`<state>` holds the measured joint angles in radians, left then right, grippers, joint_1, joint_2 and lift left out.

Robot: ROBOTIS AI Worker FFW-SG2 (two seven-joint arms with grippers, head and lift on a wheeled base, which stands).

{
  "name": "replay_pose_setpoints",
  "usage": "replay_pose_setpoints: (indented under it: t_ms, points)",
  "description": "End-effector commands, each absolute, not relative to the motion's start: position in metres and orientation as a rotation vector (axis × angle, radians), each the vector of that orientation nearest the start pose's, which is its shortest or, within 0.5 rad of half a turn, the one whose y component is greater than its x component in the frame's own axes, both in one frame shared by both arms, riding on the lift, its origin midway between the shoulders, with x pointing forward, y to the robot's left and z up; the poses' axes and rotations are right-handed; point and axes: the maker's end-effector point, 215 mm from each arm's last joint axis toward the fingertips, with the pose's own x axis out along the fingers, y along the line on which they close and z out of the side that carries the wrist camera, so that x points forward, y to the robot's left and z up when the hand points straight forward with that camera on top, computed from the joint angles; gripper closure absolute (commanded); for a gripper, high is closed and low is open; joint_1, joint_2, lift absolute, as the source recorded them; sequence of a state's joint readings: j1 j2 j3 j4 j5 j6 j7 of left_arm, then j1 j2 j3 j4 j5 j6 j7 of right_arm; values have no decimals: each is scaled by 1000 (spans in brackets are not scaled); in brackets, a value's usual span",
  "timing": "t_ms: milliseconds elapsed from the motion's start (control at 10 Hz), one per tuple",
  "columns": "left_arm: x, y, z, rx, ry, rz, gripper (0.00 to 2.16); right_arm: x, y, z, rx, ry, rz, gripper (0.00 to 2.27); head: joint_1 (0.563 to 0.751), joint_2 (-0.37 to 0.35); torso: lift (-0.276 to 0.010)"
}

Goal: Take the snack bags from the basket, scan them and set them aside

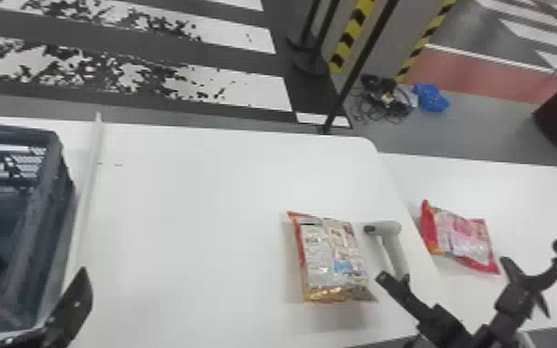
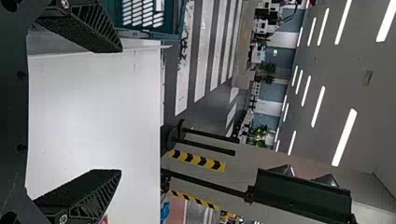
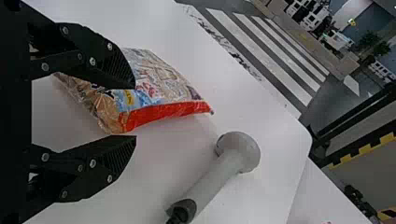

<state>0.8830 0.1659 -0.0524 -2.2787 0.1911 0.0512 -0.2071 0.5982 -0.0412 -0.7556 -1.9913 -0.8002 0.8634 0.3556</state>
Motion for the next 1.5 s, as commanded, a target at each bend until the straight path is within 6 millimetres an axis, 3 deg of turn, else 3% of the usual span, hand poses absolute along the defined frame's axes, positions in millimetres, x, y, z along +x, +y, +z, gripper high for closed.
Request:
replay_pose_setpoints:
  t_ms: [0,200,300,400,500,600,1000,1400]
  points:
    - [320,149,-372,-137,232,-353,70,286,-448,-482,667,559,-140,43,695,-350,-75]
    - [321,145,-375,-139,234,-361,70,291,-455,-465,639,496,-129,43,695,-350,-75]
    - [321,146,-375,-136,235,-363,70,306,-458,-440,597,402,-80,63,695,-350,-75]
    - [321,145,-375,-132,233,-369,70,333,-455,-414,496,304,-3,289,695,-350,-75]
    - [320,145,-376,-139,238,-369,70,351,-441,-426,426,355,45,1153,695,-350,-75]
    - [318,144,-377,-145,241,-376,70,361,-426,-443,409,396,60,2260,695,-350,-75]
    - [319,148,-370,-146,218,-357,70,368,-371,-489,349,494,140,2246,695,-350,-75]
    - [323,148,-362,-173,200,-350,70,368,-331,-507,319,504,197,2246,695,-328,-75]
